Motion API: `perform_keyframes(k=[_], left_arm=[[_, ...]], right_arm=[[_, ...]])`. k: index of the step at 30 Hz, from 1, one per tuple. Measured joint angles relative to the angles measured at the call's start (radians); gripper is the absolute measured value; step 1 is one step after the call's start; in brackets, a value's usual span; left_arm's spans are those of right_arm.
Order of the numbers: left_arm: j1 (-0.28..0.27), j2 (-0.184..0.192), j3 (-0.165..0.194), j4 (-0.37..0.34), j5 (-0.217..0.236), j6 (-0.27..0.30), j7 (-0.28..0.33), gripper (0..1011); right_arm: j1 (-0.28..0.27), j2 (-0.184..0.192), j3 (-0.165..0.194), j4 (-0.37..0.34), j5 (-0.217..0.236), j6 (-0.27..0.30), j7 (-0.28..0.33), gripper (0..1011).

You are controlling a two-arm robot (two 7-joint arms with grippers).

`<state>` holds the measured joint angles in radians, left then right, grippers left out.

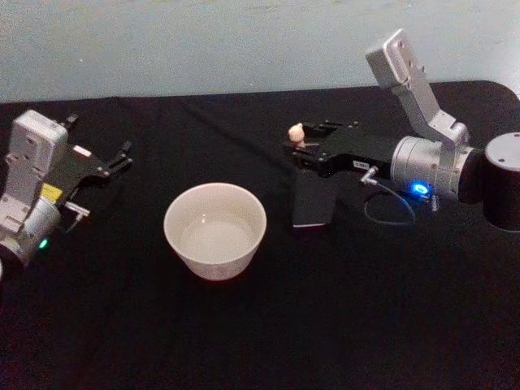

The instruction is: Pick up the stirring spoon with one hand, stir inside the cup, then place it back in its original position.

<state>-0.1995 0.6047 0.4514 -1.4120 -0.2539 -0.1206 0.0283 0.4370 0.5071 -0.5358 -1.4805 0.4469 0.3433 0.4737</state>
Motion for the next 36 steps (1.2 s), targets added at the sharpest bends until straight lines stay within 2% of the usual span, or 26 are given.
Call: perform_keyframes(k=[1,2,4,12,27,36], left_arm=[[0.000,0.000,0.000,0.000,0.000,0.000,0.000,1001],[0.000,0.000,0.000,0.000,0.000,0.000,0.000,1001],[0.000,0.000,0.000,0.000,0.000,0.000,0.000,1001],[0.000,0.000,0.000,0.000,0.000,0.000,0.000,1001],[0.000,0.000,0.000,0.000,0.000,0.000,0.000,1001],[0.000,0.000,0.000,0.000,0.000,0.000,0.000,1001]], right_arm=[[0.000,0.000,0.000,0.000,0.000,0.000,0.000,507],[0.000,0.000,0.000,0.000,0.000,0.000,0.000,507],[0.000,0.000,0.000,0.000,0.000,0.000,0.000,404],[0.000,0.000,0.000,0.000,0.001,0.001,0.000,197],[-0.014,0.004,0.014,-0.024,0.011,-0.007,0.005,172],[-0.046,0.024,0.058,-0.097,0.032,-0.032,-0.016,172]])
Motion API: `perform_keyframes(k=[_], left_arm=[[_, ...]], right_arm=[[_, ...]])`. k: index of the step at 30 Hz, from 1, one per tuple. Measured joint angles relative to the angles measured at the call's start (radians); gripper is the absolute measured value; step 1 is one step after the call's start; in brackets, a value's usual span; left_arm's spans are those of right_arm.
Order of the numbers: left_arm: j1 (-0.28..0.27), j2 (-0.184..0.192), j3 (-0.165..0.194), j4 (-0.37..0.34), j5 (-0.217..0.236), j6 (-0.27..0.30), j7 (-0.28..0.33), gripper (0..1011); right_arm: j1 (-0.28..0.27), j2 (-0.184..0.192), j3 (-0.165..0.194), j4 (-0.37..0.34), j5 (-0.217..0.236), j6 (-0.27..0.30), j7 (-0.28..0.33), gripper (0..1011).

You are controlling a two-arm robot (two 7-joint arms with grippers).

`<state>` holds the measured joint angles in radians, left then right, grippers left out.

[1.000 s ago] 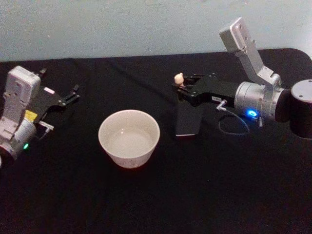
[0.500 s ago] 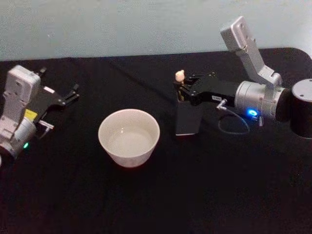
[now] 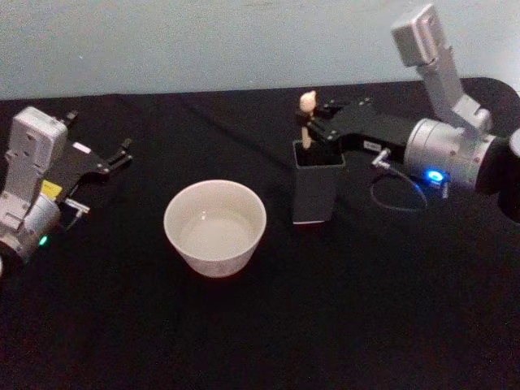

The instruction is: Pick up the stirring spoon with one hand, stir inside the cup, then place it back in its original position.

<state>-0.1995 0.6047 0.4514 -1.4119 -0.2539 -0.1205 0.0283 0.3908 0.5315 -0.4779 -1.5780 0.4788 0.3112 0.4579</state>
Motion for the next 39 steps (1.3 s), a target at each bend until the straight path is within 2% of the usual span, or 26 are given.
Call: perform_keyframes(k=[9,23,29,34,39], left_arm=[[0.000,0.000,0.000,0.000,0.000,0.000,0.000,1001],[0.000,0.000,0.000,0.000,0.000,0.000,0.000,1001],[0.000,0.000,0.000,0.000,0.000,0.000,0.000,1001],[0.000,0.000,0.000,0.000,0.000,0.000,0.000,1001],[0.000,0.000,0.000,0.000,0.000,0.000,0.000,1001]], right_arm=[[-0.035,0.026,0.058,-0.091,0.046,-0.033,-0.016,172],[-0.058,0.048,0.092,-0.162,0.084,-0.078,-0.029,172],[-0.052,0.042,0.085,-0.172,0.087,-0.098,-0.030,172],[-0.043,0.020,0.057,-0.166,0.084,-0.120,-0.019,172],[-0.044,-0.004,0.025,-0.152,0.068,-0.171,-0.001,172]])
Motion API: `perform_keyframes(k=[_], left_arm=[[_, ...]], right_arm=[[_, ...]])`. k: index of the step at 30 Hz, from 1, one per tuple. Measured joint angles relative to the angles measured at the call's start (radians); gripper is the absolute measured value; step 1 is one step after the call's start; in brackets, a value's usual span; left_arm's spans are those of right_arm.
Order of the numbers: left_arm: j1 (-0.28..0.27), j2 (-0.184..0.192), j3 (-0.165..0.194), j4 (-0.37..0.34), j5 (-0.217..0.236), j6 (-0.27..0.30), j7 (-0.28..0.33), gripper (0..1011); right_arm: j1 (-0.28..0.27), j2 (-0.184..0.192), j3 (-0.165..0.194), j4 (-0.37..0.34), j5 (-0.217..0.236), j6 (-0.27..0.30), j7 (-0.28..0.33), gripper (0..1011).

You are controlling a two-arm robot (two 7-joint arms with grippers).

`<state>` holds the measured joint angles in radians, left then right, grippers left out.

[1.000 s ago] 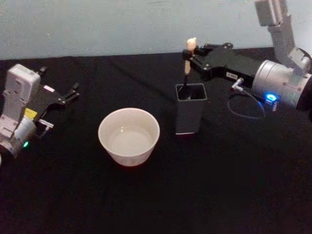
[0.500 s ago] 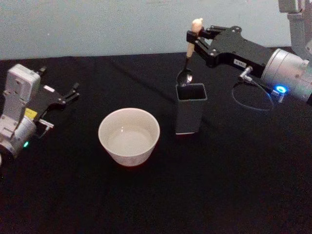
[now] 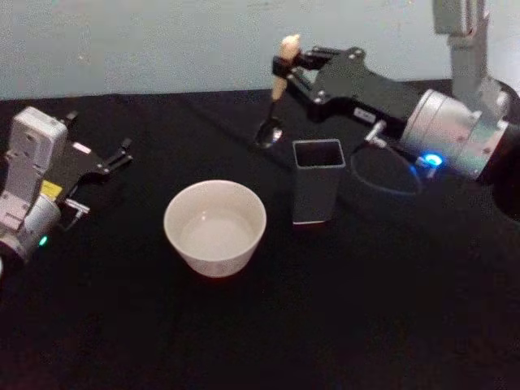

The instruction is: Pick up the stirring spoon with one hand, stir inside the cup, then place it back in its original position.

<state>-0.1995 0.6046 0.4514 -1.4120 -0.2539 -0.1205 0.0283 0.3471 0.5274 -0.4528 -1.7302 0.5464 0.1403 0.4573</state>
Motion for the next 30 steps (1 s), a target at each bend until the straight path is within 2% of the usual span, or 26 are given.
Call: perform_keyframes(k=[10,25,30], left_arm=[[0.000,0.000,0.000,0.000,0.000,0.000,0.000,1001],[0.000,0.000,0.000,0.000,0.000,0.000,0.000,1001],[0.000,0.000,0.000,0.000,0.000,0.000,0.000,1001]], right_arm=[[-0.025,-0.039,-0.043,0.037,-0.024,-0.097,0.045,172],[-0.087,-0.052,-0.085,0.057,-0.061,-0.168,0.087,172],[-0.112,-0.065,-0.095,0.075,-0.093,-0.214,0.088,172]])
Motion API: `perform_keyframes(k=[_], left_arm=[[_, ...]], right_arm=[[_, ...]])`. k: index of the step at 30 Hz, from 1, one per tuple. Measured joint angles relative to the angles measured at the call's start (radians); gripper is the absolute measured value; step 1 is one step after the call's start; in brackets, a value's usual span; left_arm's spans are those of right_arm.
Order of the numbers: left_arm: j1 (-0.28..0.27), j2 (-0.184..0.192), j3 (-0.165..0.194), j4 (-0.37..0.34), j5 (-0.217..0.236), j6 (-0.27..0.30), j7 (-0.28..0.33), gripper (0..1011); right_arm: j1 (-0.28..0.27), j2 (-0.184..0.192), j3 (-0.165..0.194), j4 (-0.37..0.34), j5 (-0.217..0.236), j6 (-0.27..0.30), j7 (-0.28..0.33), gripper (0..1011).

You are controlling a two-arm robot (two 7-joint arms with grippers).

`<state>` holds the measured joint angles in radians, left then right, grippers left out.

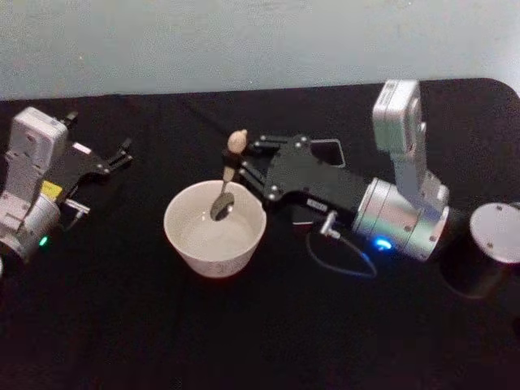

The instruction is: Pick up the stirring spoon with one hand, stir inside the cup, then place it back in its original position.

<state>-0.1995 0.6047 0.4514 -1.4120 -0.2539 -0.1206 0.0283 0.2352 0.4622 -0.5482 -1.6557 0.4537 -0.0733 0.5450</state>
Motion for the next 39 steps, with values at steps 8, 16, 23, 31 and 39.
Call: perform_keyframes(k=[8,16,23,31,39], left_arm=[[0.000,0.000,0.000,0.000,0.000,0.000,0.000,1001],[0.000,0.000,0.000,0.000,0.000,0.000,0.000,1001],[0.000,0.000,0.000,0.000,0.000,0.000,0.000,1001],[0.000,0.000,0.000,0.000,0.000,0.000,0.000,1001],[0.000,0.000,0.000,0.000,0.000,0.000,0.000,1001]], right_arm=[[-0.021,-0.030,-0.009,0.043,-0.048,-0.043,-0.009,172],[-0.033,-0.055,-0.014,0.077,-0.089,-0.073,-0.004,172],[-0.035,-0.070,-0.015,0.098,-0.113,-0.086,0.000,172],[-0.032,-0.084,-0.015,0.117,-0.132,-0.092,0.006,172],[-0.030,-0.091,-0.017,0.131,-0.152,-0.092,0.007,172]])
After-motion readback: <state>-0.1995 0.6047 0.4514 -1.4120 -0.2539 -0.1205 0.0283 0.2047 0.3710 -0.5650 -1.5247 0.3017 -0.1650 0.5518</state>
